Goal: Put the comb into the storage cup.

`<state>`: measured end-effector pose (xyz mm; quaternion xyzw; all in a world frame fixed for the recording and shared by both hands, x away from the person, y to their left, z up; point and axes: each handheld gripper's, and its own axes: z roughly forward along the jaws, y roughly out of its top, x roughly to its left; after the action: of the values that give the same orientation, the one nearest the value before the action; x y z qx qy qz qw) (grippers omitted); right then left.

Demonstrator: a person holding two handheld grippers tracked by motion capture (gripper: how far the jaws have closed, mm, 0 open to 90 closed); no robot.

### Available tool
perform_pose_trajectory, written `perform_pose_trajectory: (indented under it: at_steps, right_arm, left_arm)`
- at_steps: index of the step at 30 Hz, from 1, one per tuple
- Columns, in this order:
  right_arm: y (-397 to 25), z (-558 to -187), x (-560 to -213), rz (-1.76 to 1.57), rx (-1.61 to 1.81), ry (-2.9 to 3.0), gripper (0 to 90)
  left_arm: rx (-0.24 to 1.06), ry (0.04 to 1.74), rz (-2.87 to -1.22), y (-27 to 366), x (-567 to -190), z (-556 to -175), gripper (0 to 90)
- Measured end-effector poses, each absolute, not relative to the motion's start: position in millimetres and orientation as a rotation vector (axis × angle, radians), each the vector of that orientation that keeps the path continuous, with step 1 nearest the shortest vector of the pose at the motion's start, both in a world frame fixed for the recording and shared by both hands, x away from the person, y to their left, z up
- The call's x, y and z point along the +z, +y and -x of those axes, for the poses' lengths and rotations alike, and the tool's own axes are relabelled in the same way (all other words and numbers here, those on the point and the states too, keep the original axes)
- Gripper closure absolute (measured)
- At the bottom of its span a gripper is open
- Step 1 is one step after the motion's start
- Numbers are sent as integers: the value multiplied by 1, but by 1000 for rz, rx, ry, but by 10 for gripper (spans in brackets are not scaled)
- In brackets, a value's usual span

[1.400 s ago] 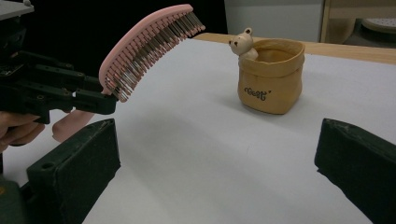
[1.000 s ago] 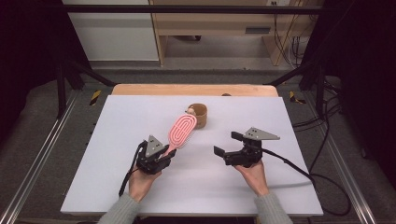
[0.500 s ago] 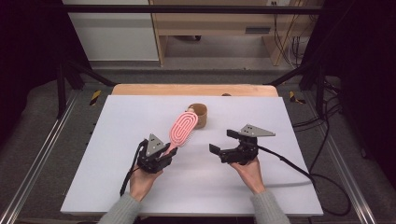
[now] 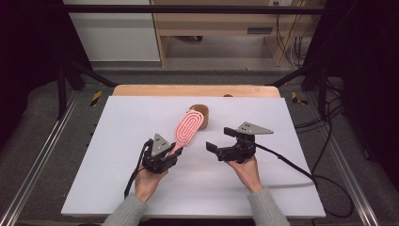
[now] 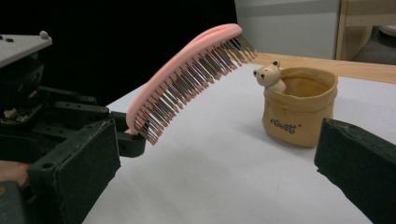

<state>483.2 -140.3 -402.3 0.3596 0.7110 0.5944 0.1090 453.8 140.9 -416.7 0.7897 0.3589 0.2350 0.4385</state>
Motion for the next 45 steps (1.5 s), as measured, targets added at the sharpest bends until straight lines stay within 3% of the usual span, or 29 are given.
perform_pose_trajectory:
  at_steps: [45]
  right_arm:
    - [-127,-492,-399,-1119,1766,2103,34]
  left_arm:
    - [580,854,-1951,109,-423,-450,691]
